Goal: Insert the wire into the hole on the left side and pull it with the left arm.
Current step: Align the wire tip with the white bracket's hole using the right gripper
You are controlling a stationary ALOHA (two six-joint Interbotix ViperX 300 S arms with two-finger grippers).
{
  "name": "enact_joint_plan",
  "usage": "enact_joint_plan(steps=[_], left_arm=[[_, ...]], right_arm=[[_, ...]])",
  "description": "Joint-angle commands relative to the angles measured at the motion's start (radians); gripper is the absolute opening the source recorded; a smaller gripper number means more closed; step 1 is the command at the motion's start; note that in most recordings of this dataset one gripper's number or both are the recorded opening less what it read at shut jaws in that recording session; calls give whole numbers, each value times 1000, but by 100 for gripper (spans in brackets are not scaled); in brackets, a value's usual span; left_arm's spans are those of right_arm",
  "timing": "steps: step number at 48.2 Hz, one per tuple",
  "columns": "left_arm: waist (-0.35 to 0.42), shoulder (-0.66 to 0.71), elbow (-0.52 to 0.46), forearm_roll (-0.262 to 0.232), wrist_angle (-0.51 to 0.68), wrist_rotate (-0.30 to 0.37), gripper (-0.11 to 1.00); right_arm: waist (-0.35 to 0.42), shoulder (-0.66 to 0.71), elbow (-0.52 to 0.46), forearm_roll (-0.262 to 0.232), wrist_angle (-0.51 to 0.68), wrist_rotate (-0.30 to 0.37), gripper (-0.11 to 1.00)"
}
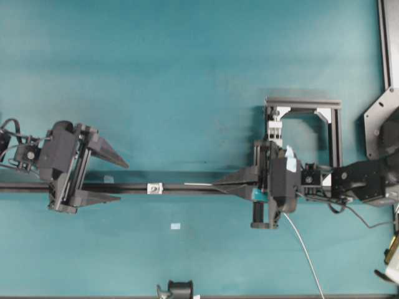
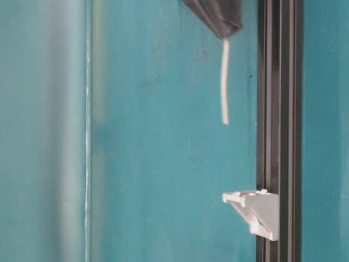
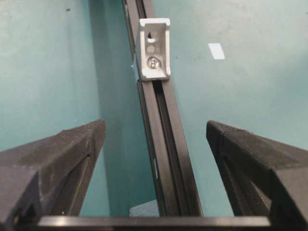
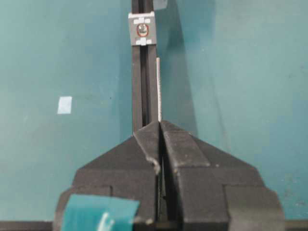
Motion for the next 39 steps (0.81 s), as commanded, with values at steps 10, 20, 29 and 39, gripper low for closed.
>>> enact_joint_plan(steps=[10,20,29,39], left_arm=[[-5,51,-38,0,-25,-2,70],[-5,75,-43,-2,-64,-2,70],[-5,74,-46,-2,-66,-2,70],[-5,75,-54,0,-66,-2,70]], right_arm=[[6,14,-31,0,-14,-2,2],[5,35,-31,3,-38,-2,2],[5,51,-31,3,-55,-2,2],[5,60,-31,5,-66,-2,2]])
